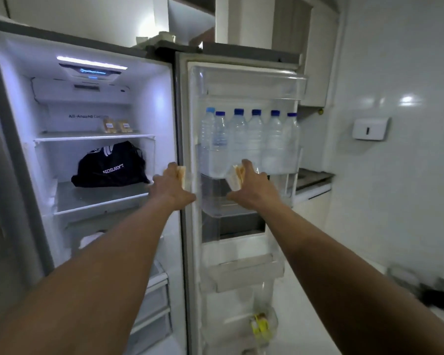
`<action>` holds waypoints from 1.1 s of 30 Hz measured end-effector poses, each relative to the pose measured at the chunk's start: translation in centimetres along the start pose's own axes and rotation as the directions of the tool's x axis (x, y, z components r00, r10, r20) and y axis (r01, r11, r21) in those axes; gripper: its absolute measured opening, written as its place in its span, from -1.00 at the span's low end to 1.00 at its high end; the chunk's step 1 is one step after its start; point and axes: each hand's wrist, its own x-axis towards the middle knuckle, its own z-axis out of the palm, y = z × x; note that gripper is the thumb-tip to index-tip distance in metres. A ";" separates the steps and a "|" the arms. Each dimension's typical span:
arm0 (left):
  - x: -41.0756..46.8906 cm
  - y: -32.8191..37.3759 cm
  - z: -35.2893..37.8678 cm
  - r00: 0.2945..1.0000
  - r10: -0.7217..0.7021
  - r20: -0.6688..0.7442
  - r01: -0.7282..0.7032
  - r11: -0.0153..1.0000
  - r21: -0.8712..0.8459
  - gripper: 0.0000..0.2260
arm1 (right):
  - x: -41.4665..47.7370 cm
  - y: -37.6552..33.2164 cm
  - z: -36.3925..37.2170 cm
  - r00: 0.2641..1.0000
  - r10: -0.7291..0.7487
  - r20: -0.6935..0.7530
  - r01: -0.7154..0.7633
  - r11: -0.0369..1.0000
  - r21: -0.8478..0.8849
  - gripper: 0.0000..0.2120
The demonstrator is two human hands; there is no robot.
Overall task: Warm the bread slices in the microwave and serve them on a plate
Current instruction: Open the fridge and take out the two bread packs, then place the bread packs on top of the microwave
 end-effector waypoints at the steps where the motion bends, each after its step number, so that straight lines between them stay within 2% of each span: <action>1: -0.3 0.7 0.8 1.000 0.015 0.014 -0.015 1.000 -0.004 -0.13 | -0.6 1.0 -0.7 1.000 0.019 -0.018 -0.019 1.000 -0.017 -0.02; 7: -1.6 7.1 5.2 0.975 0.179 0.135 -0.174 0.984 -0.045 -0.11 | -3.2 7.6 -5.6 0.981 0.161 -0.112 -0.172 0.981 -0.095 -0.03; 12: -2.9 13.6 9.4 0.926 0.309 0.217 -0.291 0.950 -0.111 -0.17 | -4.8 13.2 -9.1 0.931 0.312 -0.192 -0.335 0.936 -0.105 -0.06; 18: -2.6 21.3 15.4 0.867 0.418 0.272 -0.378 0.906 -0.189 -0.16 | -4.4 20.0 -12.6 0.881 0.398 -0.258 -0.433 0.896 -0.096 -0.12; 26: 0.4 31.4 25.2 0.835 0.470 0.288 -0.424 0.881 -0.210 -0.09 | 0.7 30.9 -16.6 0.836 0.456 -0.306 -0.493 0.868 -0.053 -0.11; 33: 5.2 41.2 33.7 0.836 0.495 0.236 -0.456 0.867 -0.201 -0.13 | 8.1 41.0 -20.3 0.837 0.439 -0.327 -0.481 0.875 -0.057 -0.12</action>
